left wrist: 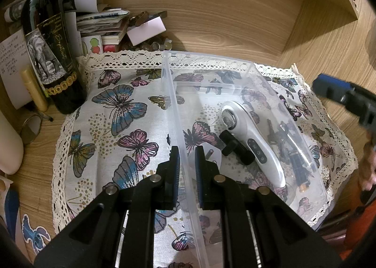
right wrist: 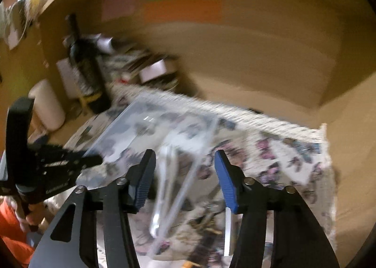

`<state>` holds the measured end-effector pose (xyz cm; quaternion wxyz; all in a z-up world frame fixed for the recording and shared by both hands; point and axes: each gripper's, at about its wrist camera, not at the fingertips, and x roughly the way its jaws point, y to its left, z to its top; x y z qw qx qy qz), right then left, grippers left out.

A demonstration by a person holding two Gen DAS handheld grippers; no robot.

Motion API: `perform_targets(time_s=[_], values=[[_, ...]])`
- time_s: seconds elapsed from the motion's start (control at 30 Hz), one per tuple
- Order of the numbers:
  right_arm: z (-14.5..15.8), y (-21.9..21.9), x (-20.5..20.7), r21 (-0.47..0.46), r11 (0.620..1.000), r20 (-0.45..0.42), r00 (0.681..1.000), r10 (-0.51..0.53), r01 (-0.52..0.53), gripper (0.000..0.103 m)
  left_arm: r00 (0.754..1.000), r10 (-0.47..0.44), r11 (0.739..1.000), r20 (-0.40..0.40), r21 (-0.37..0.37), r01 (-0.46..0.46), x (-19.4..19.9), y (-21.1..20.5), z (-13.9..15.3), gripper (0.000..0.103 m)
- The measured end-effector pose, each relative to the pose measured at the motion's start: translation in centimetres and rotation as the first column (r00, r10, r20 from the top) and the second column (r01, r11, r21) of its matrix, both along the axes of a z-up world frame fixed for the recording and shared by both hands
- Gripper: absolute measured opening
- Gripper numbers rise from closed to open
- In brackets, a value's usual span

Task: Organize rigid objects
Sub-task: 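Grasp the silver metal cylinder on the tablecloth with the right gripper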

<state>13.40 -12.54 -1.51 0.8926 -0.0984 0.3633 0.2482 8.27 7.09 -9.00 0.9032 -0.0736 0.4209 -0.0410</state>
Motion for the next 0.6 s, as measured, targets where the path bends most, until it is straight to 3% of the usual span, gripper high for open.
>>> perform_targets(time_s=[0.23, 0.53, 0.6], values=[[-0.6, -2.5, 0.6, -0.051, 0.994, 0.019, 0.995, -0.095, 0.096, 0.050, 1.000, 0.000, 1.000, 0.000, 0.000, 0.000, 0.0, 0.0, 0.0, 0.012], [-6.3, -4.2, 1.4, -0.125, 0.983, -0.130, 0.980, -0.154, 0.138, 0.049, 1.000, -0.001, 1.000, 0.001, -0.001, 0.001, 0.0, 0.0, 0.0, 0.012], [-7.6, -4.6, 1.8, -0.137, 0.980, -0.168, 0.972, -0.164, 0.141, 0.040, 1.000, 0.000, 1.000, 0.001, -0.002, 0.000, 0.0, 0.0, 0.0, 0.012]])
